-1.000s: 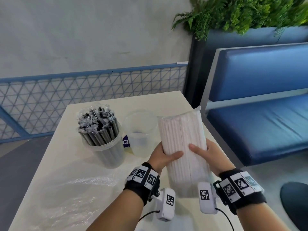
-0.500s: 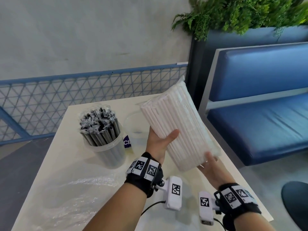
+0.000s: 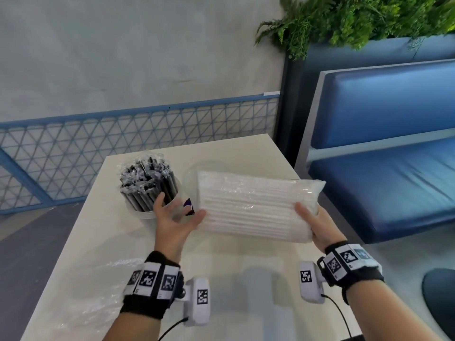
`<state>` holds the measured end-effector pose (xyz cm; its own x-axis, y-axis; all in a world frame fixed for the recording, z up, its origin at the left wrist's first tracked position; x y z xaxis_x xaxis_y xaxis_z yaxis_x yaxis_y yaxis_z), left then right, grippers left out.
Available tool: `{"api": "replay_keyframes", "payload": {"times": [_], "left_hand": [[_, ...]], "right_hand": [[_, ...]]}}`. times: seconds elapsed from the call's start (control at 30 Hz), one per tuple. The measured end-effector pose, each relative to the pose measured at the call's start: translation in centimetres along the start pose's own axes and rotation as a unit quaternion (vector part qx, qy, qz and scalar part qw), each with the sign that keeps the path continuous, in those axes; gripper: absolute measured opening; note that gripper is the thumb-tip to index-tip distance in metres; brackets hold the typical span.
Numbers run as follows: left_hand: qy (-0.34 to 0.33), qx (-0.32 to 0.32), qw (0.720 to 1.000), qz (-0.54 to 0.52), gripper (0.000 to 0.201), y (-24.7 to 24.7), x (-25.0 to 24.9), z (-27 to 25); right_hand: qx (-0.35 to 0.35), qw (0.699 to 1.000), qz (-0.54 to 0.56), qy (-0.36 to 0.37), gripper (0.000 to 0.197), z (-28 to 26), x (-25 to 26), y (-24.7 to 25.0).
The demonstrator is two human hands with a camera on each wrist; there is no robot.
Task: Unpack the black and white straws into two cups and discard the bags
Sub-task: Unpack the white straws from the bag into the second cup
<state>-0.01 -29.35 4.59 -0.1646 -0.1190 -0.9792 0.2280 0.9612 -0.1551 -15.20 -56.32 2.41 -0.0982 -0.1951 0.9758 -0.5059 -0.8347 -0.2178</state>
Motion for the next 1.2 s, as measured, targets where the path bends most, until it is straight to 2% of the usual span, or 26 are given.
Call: {"api": "replay_keyframes", "payload": {"times": [0.03, 0.1, 0.17, 0.2, 0.23, 0.33, 0.37, 0.43, 0.5, 0.57, 0.63, 0.7, 0.77, 0.87, 0.97, 1.07, 1.2], "left_hand": [[-0.056, -0.004, 0.993, 0.105, 0.092, 0.5, -0.9, -0.5], [-0.152, 0.043, 0.937, 0.312, 0.093, -0.7, -2.4, -1.9], [-0.174, 0.118, 0.879, 0.429, 0.089, -3.0, -2.8, -3.2], [-0.168, 0.146, 0.862, 0.455, 0.089, -4.0, -2.6, -3.7], [-0.153, 0.171, 0.857, 0.461, 0.090, -4.8, -2.2, -3.9], [-0.044, 0.244, 0.890, 0.383, 0.086, -5.8, 0.2, -3.7], [-0.013, 0.256, 0.897, 0.359, 0.080, -5.9, 1.0, -3.6], [0.034, 0.238, 0.921, 0.307, 0.068, -5.1, 2.4, -3.4], [0.053, 0.187, 0.944, 0.267, 0.063, -3.7, 3.4, -3.1], [0.051, 0.139, 0.960, 0.237, 0.053, -2.2, 3.8, -2.9], [0.063, 0.108, 0.972, 0.201, 0.048, -0.8, 4.0, -2.8], [0.067, 0.097, 0.976, 0.184, 0.048, 0.0, 4.1, -2.8], [0.065, 0.092, 0.978, 0.176, 0.047, 0.4, 4.0, -2.8], [0.061, 0.081, 0.981, 0.168, 0.046, 0.6, 4.4, -2.9], [0.070, 0.071, 0.981, 0.165, 0.048, 1.0, 5.1, -3.1], [0.079, 0.066, 0.981, 0.164, 0.053, 1.5, 5.9, -3.3], [0.092, 0.066, 0.979, 0.167, 0.050, 1.6, 6.4, -3.6]], "right_hand": [[0.010, 0.999, -0.052, 0.001, 0.083, 0.3, 0.5, -0.3], [0.038, 0.985, -0.170, 0.013, 0.056, 0.9, 2.1, -1.5], [0.066, 0.956, -0.285, 0.035, 0.023, 1.4, 4.1, -3.1], [0.094, 0.938, -0.330, 0.051, 0.020, 1.7, 5.1, -4.2], [0.127, 0.921, -0.363, 0.066, 0.020, 1.9, 5.8, -5.3], [0.205, 0.879, -0.419, 0.098, 0.023, 2.0, 7.0, -8.9], [0.222, 0.862, -0.445, 0.103, 0.024, 2.1, 6.9, -9.9], [0.229, 0.840, -0.480, 0.110, 0.030, 2.5, 6.4, -11.4], [0.179, 0.864, -0.450, 0.141, 0.036, 3.0, 6.3, -11.7], [0.066, 0.895, -0.405, 0.174, 0.042, 3.2, 5.9, -10.4], [-0.015, 0.915, -0.383, 0.127, 0.044, 3.0, 4.1, -9.2], [-0.012, 0.930, -0.365, 0.041, 0.042, 2.4, 1.2, -9.2], [-0.009, 0.954, -0.300, -0.003, 0.033, 1.6, -0.6, -9.7], [-0.025, 0.975, -0.220, -0.004, 0.019, 1.0, -1.2, -10.4], [-0.023, 0.977, -0.213, -0.005, 0.013, 0.7, -1.3, -11.1], [0.009, 0.982, -0.185, -0.048, 0.016, 0.3, -1.6, -11.6], [0.052, 0.994, -0.051, -0.087, 0.022, -0.2, -0.7, -12.9]]}}
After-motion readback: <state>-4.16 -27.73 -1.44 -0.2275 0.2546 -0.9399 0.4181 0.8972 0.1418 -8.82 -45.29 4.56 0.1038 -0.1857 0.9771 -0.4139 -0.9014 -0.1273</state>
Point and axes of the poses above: each hand's wrist, its own z-axis towards the middle knuckle, its own y-axis out of the back of the hand, x = y × z, the point moved 7 cm from there along z, towards the middle knuckle, and after that the axes turned 4 degrees about y, right-handed, at the moved point
